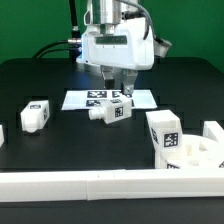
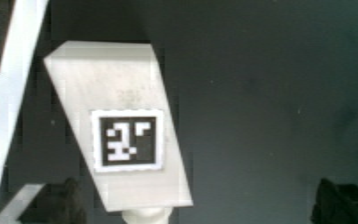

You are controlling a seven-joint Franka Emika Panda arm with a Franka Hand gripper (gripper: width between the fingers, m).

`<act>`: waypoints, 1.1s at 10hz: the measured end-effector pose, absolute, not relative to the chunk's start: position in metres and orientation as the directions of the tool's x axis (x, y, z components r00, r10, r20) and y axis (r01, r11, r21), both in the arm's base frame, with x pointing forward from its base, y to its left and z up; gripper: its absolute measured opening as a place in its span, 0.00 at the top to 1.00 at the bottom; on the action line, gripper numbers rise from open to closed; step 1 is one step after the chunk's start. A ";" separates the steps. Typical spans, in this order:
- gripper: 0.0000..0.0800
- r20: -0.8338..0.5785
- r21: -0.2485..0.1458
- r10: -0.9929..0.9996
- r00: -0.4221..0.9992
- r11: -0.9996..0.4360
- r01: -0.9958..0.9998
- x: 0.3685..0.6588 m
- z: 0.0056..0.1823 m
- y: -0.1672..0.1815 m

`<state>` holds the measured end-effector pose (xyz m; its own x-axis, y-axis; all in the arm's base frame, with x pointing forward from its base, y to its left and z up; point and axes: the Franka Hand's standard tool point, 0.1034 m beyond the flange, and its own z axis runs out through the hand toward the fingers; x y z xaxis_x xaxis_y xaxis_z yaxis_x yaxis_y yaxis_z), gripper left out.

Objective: Assemble stool

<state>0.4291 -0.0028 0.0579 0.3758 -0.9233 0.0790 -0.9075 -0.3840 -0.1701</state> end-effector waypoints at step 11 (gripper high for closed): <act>0.19 0.101 -0.072 -0.917 0.386 -0.394 -0.916 0.416 0.008 0.003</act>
Offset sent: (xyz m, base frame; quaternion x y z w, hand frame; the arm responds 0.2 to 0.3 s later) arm 0.0014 0.0067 -0.0306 -0.0060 0.0114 0.0166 0.9998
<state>0.4160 0.0032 0.0075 0.3864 -0.9168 0.1009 -0.9162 -0.3941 -0.0722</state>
